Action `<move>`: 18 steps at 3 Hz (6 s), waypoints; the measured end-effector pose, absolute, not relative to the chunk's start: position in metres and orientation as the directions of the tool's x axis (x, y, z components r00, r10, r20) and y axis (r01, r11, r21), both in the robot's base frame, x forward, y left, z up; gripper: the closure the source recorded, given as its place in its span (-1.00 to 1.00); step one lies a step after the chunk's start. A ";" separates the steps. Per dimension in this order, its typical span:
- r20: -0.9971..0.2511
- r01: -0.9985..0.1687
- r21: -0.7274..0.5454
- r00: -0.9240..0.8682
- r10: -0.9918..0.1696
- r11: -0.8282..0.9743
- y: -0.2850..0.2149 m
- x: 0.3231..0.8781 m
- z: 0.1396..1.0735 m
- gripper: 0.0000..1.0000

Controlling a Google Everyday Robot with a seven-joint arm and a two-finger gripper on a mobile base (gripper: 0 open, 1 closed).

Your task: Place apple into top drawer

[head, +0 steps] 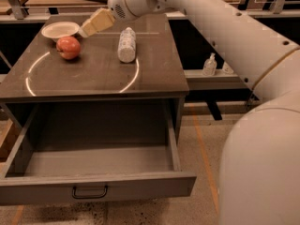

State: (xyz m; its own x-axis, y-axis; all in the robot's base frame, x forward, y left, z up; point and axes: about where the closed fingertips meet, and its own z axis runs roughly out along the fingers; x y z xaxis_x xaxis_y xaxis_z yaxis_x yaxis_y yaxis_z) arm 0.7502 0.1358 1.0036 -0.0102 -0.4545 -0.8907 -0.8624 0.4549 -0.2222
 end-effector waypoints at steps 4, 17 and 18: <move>-0.826 -0.944 -0.087 -0.111 -0.553 0.320 0.265 0.781 0.916 -1.00; -0.834 -0.970 0.150 -0.227 -0.503 0.190 0.242 0.654 0.988 1.00; -0.815 -0.973 0.160 -0.226 -0.534 0.168 0.246 0.620 0.995 1.00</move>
Offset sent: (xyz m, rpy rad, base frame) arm 0.0192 0.1223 -0.0453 -0.0366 0.1591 0.1612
